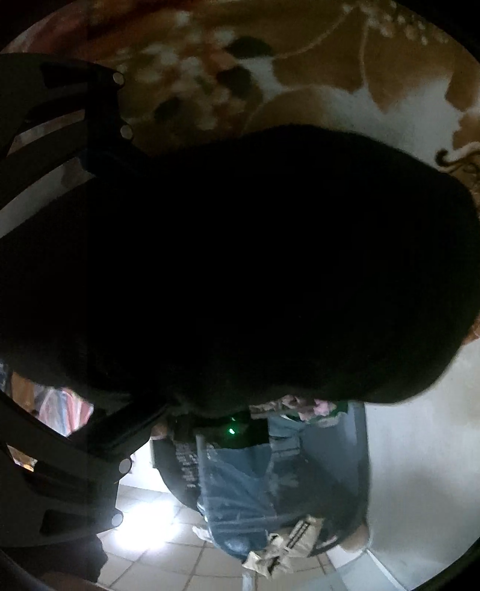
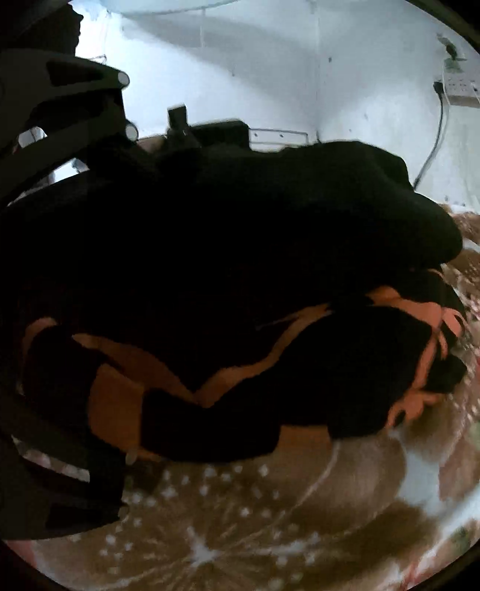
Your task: Fold large clothes
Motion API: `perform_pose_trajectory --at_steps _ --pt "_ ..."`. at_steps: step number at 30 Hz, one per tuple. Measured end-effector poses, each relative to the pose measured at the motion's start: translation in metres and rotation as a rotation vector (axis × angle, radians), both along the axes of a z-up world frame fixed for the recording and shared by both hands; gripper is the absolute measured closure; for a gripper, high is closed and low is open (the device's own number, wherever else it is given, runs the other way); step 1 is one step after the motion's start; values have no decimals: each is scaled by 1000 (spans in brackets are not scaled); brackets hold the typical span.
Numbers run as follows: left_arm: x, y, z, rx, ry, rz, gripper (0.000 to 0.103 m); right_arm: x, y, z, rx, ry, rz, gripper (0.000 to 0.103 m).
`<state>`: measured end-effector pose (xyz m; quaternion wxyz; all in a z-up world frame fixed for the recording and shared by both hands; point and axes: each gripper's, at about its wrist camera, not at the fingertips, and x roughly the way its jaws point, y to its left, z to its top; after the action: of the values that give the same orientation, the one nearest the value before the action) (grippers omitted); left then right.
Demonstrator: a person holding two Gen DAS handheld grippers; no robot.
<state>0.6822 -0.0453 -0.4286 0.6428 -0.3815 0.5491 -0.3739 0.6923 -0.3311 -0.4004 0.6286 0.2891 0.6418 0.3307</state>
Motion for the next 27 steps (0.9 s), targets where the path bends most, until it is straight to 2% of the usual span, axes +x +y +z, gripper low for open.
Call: perform_pose_trajectory --at_steps 2,5,8,9,10,12,15,18,27 --pt "1 -6 -2 8 1 -7 4 3 4 -7 -19 -1 11 3" --pt "1 -5 2 23 -12 -11 6 5 0 -13 9 -1 -4 4" --pt "-5 -8 10 48 -28 10 23 -2 -8 -3 26 -23 -18 29" --pt "-6 -6 12 48 -29 18 30 -4 -11 0 34 -25 -25 41" --pt "-8 -7 18 50 -34 22 33 -8 -15 6 33 -36 -27 48" --pt "-10 -13 31 59 -55 4 41 -13 -14 19 -1 -62 -21 52" --pt "-15 -29 55 72 -107 -13 49 -22 -9 36 -57 -102 -10 56" --pt "-19 -40 73 77 -137 -17 51 -28 -7 54 -78 -127 -3 57" --pt "-45 -48 116 40 -182 -13 52 -49 -13 103 -56 -156 3 59"
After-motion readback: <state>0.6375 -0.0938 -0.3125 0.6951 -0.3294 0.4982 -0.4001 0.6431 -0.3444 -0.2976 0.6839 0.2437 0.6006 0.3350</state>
